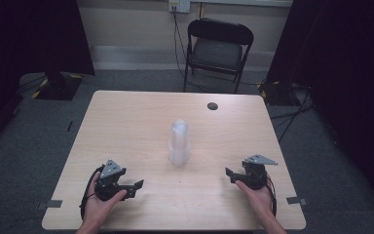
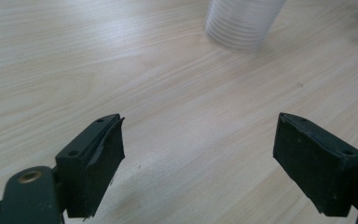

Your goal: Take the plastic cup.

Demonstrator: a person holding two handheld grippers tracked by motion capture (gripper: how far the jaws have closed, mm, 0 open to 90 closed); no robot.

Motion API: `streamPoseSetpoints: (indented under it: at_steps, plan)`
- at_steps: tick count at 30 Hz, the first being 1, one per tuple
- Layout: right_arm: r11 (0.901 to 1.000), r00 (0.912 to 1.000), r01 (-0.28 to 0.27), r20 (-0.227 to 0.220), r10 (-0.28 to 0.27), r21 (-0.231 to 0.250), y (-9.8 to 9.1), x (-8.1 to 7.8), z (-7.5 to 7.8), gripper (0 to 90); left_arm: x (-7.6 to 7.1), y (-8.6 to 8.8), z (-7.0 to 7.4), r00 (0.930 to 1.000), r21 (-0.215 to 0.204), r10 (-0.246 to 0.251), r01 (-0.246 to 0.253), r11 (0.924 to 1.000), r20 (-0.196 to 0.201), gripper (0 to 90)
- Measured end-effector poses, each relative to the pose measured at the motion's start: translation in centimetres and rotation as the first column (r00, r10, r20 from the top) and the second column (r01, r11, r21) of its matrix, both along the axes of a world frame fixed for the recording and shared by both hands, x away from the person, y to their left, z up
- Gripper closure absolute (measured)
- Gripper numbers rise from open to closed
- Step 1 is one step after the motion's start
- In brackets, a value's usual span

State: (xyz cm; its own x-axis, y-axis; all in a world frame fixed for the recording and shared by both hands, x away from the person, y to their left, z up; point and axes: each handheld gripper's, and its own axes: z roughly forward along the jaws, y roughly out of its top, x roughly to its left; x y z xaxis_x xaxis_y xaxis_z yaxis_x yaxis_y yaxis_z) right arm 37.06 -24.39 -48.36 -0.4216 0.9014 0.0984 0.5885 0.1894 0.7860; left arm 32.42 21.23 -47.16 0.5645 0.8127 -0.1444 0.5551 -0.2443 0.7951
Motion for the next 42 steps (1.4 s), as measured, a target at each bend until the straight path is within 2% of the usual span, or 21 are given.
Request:
streamPoseSetpoints:
  at_steps: [6,8,13,15,18,23,25,27,30,33,35,38,42]
  plan:
    - [0.9995,0.9996,-0.027,0.008,0.027,0.018,0.0,0.0,0.5,26.2,0.3,-0.1,-0.1,1.0000,-0.002,0.003,-0.003,1.0000,-0.006,15.7]
    - [0.9996,0.9995,-0.028,0.017,0.028,0.002,0.0,0.0,0.7,27.4,0.4,-0.1,-0.1,1.0000,0.003,0.000,0.000,1.0000,-0.006,15.7]
    - [0.9985,0.9989,-0.048,0.000,0.048,0.027,0.1,0.0,0.8,28.5,0.3,-0.3,-0.1,0.9999,0.006,-0.006,0.006,1.0000,-0.011,15.7]
    - [0.9975,0.9982,-0.060,0.009,0.060,0.037,0.2,-0.3,1.1,29.0,0.2,-0.3,-0.1,0.9998,0.005,-0.020,0.020,0.9998,-0.009,15.7]
    - [0.9963,0.9973,-0.072,0.016,0.072,0.046,0.5,-0.6,1.5,27.6,-0.1,-0.5,-0.1,0.9993,0.036,-0.036,0.036,0.9987,-0.002,17.0]
    - [0.9932,0.9920,-0.107,0.072,0.104,0.045,1.2,-1.3,2.4,26.9,-0.4,-0.6,0.2,0.9990,0.019,-0.044,0.044,0.9989,0.001,18.0]
    - [0.9905,0.9900,-0.125,0.073,0.121,0.056,1.6,-1.5,2.6,25.9,-0.4,-0.7,0.1,0.9985,0.007,-0.055,0.055,0.9985,-0.004,18.0]
    - [0.9894,0.9889,-0.134,0.073,0.130,0.056,1.8,-1.5,2.7,25.4,-0.4,-0.7,0.2,0.9984,0.015,-0.056,0.056,0.9983,-0.004,18.7]
    - [0.9821,0.9824,-0.170,0.092,0.163,0.081,2.4,-1.4,3.4,24.2,-0.4,-0.9,0.1,0.9975,0.013,-0.071,0.071,0.9974,0.003,18.7]
    - [0.9757,0.9760,-0.202,0.101,0.193,0.086,2.8,-1.2,3.9,21.9,-0.4,-0.8,0.2,0.9970,0.014,-0.076,0.076,0.9970,0.008,18.4]
    - [0.9707,0.9726,-0.223,0.086,0.216,0.089,3.3,-1.1,4.1,21.9,-0.4,-0.8,0.1,0.9980,0.013,-0.063,0.063,0.9979,0.002,18.0]
    - [0.9629,0.9639,-0.258,0.088,0.251,0.079,4.0,-1.1,4.3,21.9,-0.3,-0.7,0.1,0.9983,0.016,-0.059,0.059,0.9981,0.000,17.3]
    - [0.9549,0.9552,-0.281,0.123,0.269,0.095,4.8,-0.8,5.4,22.3,-0.4,-0.7,0.2,0.9980,0.020,-0.063,0.063,0.9978,-0.002,17.3]
